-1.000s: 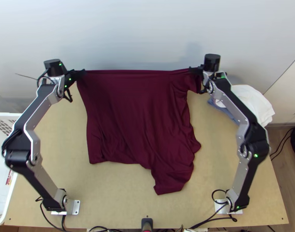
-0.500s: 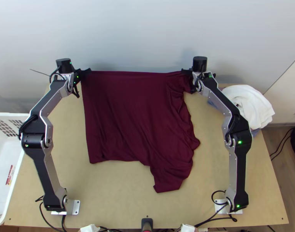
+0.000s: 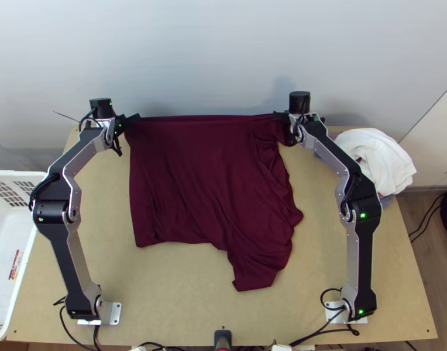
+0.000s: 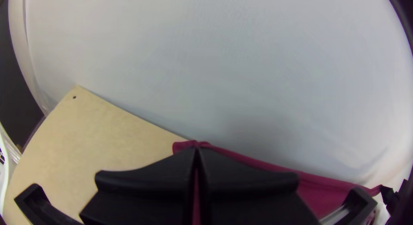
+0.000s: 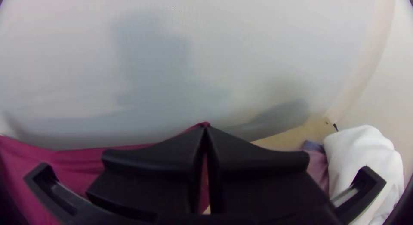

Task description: Fold the t-shirt

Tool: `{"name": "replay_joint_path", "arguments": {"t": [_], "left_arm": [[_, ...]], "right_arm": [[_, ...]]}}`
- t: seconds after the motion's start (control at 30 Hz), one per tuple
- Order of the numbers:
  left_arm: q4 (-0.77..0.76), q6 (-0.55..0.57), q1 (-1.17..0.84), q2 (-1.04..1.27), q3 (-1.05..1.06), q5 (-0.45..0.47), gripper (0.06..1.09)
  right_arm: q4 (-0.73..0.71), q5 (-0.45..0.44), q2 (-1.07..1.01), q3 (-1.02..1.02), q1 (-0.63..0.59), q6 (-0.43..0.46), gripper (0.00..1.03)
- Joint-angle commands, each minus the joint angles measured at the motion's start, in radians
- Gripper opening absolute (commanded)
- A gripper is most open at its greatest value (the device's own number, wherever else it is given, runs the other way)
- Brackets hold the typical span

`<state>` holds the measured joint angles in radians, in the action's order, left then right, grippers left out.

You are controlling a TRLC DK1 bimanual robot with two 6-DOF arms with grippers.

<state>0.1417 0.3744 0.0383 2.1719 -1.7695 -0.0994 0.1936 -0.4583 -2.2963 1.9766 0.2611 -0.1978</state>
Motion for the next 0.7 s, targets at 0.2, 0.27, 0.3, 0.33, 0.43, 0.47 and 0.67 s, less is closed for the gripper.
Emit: {"name": "replay_joint_path", "arguments": {"t": [0.2,0.27,0.3,0.33,0.43,0.47,0.67], "left_arm": [[0.122,0.057,-0.008,0.005,-0.065,0.003,1.03],[0.206,0.077,-0.008,0.006,-0.127,0.018,1.04],[0.23,0.078,-0.008,-0.007,-0.136,0.021,1.04],[0.249,0.078,-0.008,-0.029,-0.136,0.027,1.04],[0.383,0.09,-0.015,-0.118,-0.131,0.102,1.04],[0.447,0.09,-0.023,-0.155,-0.128,0.121,1.03],[0.616,0.05,-0.092,-0.474,0.143,0.139,1.03]], "right_arm": [[0.007,-0.002,0.018,-0.027,0.043,-0.015,0.98],[0.017,-0.002,0.026,-0.03,0.043,-0.017,0.99],[0.021,-0.002,0.037,-0.036,0.043,-0.026,0.99],[0.027,-0.002,0.051,-0.044,0.043,-0.035,0.99],[0.043,-0.002,0.121,-0.082,0.041,-0.061,0.99],[0.05,-0.002,0.156,-0.096,0.041,-0.074,0.99],[0.205,0.001,0.353,-0.144,0.049,-0.111,0.99]]}}
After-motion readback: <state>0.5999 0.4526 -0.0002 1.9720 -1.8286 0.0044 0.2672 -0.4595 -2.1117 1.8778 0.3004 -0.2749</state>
